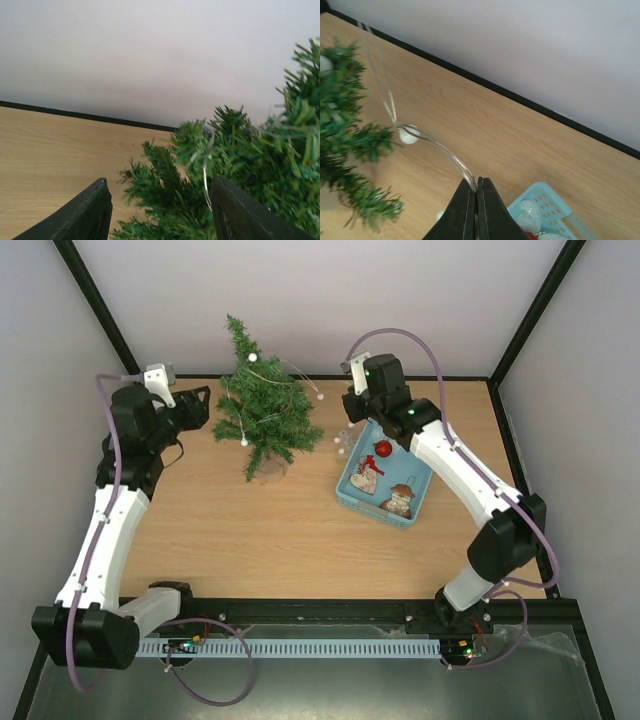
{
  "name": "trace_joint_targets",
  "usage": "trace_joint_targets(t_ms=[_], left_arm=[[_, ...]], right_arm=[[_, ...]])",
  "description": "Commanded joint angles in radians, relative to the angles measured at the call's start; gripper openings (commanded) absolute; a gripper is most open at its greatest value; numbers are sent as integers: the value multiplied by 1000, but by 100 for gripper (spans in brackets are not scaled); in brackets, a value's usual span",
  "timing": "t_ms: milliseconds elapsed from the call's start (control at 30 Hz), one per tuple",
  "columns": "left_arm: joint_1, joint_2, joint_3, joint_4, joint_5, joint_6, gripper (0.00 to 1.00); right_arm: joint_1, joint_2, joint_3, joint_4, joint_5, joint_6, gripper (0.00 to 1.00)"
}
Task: Decorate the small christmas tree
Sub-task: Wrap the decoration item around the Christmas tree.
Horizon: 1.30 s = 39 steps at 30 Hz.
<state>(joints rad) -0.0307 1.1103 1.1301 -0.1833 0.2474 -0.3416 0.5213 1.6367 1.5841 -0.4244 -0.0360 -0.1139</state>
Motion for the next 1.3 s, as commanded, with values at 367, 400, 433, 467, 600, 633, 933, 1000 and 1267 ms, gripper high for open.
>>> trace_joint_targets(t_ms=[367,400,433,467,600,633,933,1000,1267], left_arm=[[-186,-124,-175,-1,-89,1,55],[-189,-125,-177,-5,-91,5,54],[-191,-126,-180,-11,-92,10,54],[-192,-129,-182,-15,-94,12,54],[-197,-144,-191,-26,-93,21,54],[-198,-148,-192,-28,-91,23,54],[-219,-205,-204,-30,-62,56,54],[-226,-209,-206,-30,-60,59,54],[-284,-228,-225,0,-58,61,53]], right_arm=[[114,-168,-141,75,-208,223,2],[118,-176,-155,91,-221,236,2],[121,-184,-175,110,-238,254,2],[125,-194,-194,133,-252,269,2],[137,-213,-277,254,-337,322,2],[138,-213,-298,283,-361,341,2],[159,-184,-368,448,-441,448,2],[167,-181,-380,475,-443,460,2],[211,-149,-382,499,-443,496,5]])
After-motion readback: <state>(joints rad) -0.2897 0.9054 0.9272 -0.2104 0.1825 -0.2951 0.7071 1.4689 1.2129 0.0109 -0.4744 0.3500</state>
